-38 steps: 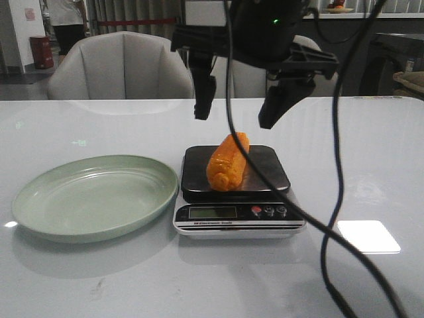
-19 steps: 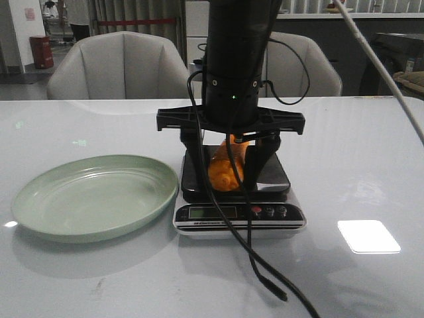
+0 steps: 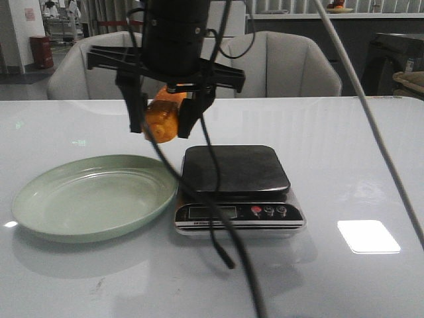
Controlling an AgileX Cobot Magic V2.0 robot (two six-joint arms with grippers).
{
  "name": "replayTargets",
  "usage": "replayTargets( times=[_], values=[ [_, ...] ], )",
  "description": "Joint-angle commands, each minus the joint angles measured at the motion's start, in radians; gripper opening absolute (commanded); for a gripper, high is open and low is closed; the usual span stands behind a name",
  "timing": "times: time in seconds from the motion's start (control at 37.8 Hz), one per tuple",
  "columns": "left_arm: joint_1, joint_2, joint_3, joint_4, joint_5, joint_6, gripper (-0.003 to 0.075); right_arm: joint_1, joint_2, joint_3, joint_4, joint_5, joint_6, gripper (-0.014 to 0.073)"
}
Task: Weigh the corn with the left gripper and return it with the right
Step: 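Carry the corn with the right gripper back onto the green plate, then open the right gripper and lift it away from the plate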
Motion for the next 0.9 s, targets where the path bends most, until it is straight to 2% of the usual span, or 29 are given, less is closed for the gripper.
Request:
replayTargets(
  times=[0.0,0.16,0.24,0.4,0.56,0.66,0.87],
  values=[
    [0.003,0.011,-0.024,0.004,-0.075,0.000,0.0113,0.034,-0.037,-0.035,0.011,-0.051,-0.007,0.0153],
    [0.003,0.011,-0.024,0.004,-0.075,0.000,0.0113,0.070,0.025,-0.035,0.055,-0.097,-0.007,0.0157],
    [0.003,0.011,-0.024,0.004,-0.075,0.000,0.0113,0.080,0.055,-0.035,0.069,-0.112,-0.012,0.0220],
    [0.003,0.011,-0.024,0.004,-0.075,0.000,0.0113,0.088,0.103,-0.038,0.071,-0.140,-0.012,0.0616],
    [0.003,0.011,-0.024,0.004,-0.075,0.000,0.0113,0.088,0.097,-0.041,0.074,-0.147,-0.012,0.0596],
    [0.003,0.011,-0.024,0.004,-0.075,0.000,0.0113,0.073,0.074,-0.072,0.074,-0.103,-0.044,0.0596],
    [0.003,0.011,-0.024,0.004,-0.073,0.000,0.0113,0.024,-0.007,-0.147,0.079,0.063,-0.261,0.0596]
  ],
)
